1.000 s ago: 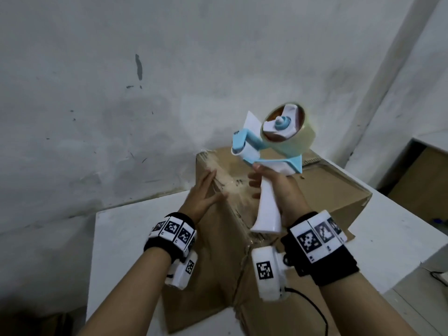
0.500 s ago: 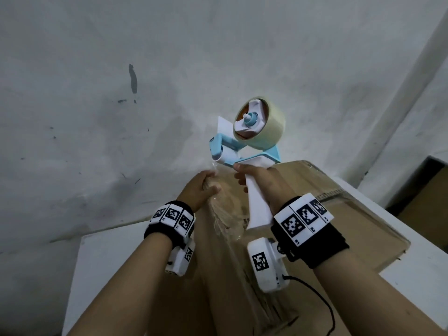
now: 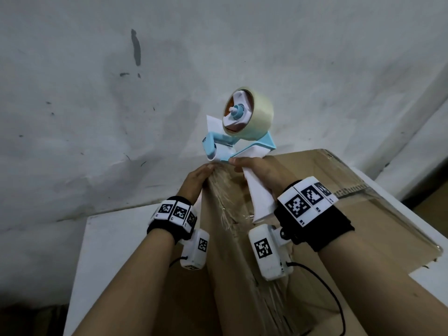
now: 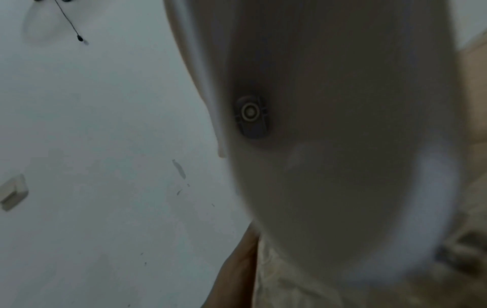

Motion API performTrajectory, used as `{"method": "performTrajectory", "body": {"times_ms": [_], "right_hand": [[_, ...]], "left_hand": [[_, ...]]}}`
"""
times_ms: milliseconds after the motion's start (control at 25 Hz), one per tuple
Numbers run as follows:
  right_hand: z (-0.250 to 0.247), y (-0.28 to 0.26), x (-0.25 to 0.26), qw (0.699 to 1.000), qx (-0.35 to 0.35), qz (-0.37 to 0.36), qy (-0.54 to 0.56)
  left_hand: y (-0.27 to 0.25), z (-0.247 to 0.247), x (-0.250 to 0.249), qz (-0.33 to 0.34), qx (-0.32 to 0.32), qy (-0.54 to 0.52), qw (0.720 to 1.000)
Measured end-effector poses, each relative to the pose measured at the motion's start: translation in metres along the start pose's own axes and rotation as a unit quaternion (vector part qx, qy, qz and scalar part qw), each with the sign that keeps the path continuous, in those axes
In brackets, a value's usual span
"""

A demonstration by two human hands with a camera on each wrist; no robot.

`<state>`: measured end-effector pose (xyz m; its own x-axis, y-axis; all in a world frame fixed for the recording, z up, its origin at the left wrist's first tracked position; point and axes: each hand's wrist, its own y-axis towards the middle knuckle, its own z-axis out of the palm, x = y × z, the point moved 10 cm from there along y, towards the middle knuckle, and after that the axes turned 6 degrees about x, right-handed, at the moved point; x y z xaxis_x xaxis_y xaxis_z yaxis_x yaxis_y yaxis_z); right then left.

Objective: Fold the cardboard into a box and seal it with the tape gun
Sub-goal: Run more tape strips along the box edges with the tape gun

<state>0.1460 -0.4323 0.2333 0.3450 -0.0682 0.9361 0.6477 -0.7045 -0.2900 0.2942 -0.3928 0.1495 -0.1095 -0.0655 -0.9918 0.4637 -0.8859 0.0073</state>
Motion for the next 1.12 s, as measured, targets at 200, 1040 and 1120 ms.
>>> {"method": "performTrajectory", "body": {"times_ms": [200, 1040, 1120], "right_hand": [[0.003, 0.005, 0.000, 1.000, -0.007, -0.001, -0.007], [-0.007, -0.083, 0.054, 0.968, -0.109, -0.169, 0.147], [-0.016, -0.098, 0.044, 0.974, -0.120, -0.160, 0.103]], "left_hand": [[-0.003, -0.001, -0.010, 0.013, -0.040, 0.016, 0.999], [-0.167, 0.005, -0.042, 0.101, -0.210, 0.259, 0.937], [-0.178, 0.037, -0.074, 0.191, -0.144, 0.265, 0.934]]}}
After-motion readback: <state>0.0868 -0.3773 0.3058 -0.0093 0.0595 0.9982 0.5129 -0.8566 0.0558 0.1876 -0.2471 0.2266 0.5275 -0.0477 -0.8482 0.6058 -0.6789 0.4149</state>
